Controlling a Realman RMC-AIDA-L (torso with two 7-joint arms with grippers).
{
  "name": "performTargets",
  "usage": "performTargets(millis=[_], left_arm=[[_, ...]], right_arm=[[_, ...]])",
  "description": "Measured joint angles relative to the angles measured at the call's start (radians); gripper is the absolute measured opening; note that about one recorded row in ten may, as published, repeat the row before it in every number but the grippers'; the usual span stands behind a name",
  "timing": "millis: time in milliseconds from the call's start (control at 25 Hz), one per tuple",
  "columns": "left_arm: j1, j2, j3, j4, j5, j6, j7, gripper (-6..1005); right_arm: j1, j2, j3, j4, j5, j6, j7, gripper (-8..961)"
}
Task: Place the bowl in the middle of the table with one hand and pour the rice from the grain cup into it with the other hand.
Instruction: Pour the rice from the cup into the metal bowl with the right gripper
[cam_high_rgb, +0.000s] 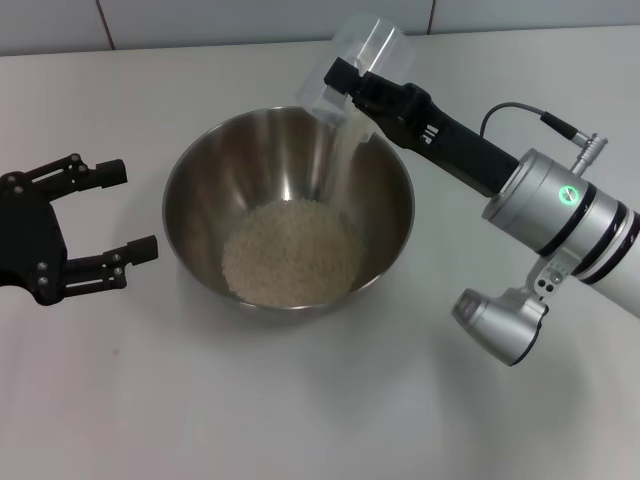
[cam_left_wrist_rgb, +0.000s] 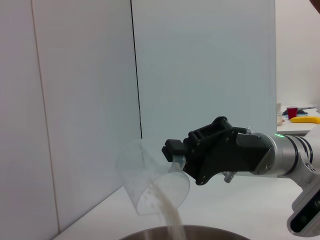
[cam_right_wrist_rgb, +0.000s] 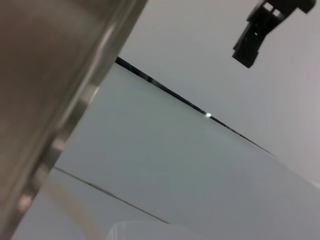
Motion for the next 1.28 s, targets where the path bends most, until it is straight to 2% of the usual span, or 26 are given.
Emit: performTargets(millis=[280, 600, 800, 1000, 1120, 1160, 1200, 1280], left_arm=[[0.000, -0.004, -0.019, 0.000, 0.000, 0.001, 0.006, 835], [0.000, -0.005, -0.022, 0.000, 0.000, 0.005, 0.006, 835], [0.000, -0.006, -0.022, 0.000, 0.000, 0.004, 0.006, 835], [0.000, -0.007, -0.023, 0.004, 0.000, 0.005, 0.006, 835], [0.000, -0.008, -0.023, 0.009, 0.000, 0.005, 0.007, 835], [0.000, -0.008, -0.023, 0.009, 0.000, 0.005, 0.007, 835], [0.000, -0.008, -0.023, 0.009, 0.000, 0.006, 0.006, 835], [0.000, -0.008, -0.023, 0.010, 0.000, 0.007, 0.006, 835]], right_arm=[[0.005, 0.000, 0.000, 0.015, -0.003, 0.062, -0.122, 76], [0.006, 0.000, 0.009, 0.027, 0.003, 0.059, -0.069, 79], [-0.006, 0.000, 0.038, 0.057, 0.005, 0.054, 0.058, 82], [-0.023, 0.000, 0.132, 0.112, 0.007, 0.051, 0.183, 84], [-0.036, -0.001, 0.178, 0.135, 0.007, 0.016, 0.334, 86], [-0.047, -0.001, 0.223, 0.148, 0.007, -0.018, 0.467, 86], [-0.047, -0.001, 0.223, 0.148, 0.007, -0.018, 0.467, 86], [-0.057, -0.003, 0.269, 0.155, 0.007, -0.037, 0.597, 87]])
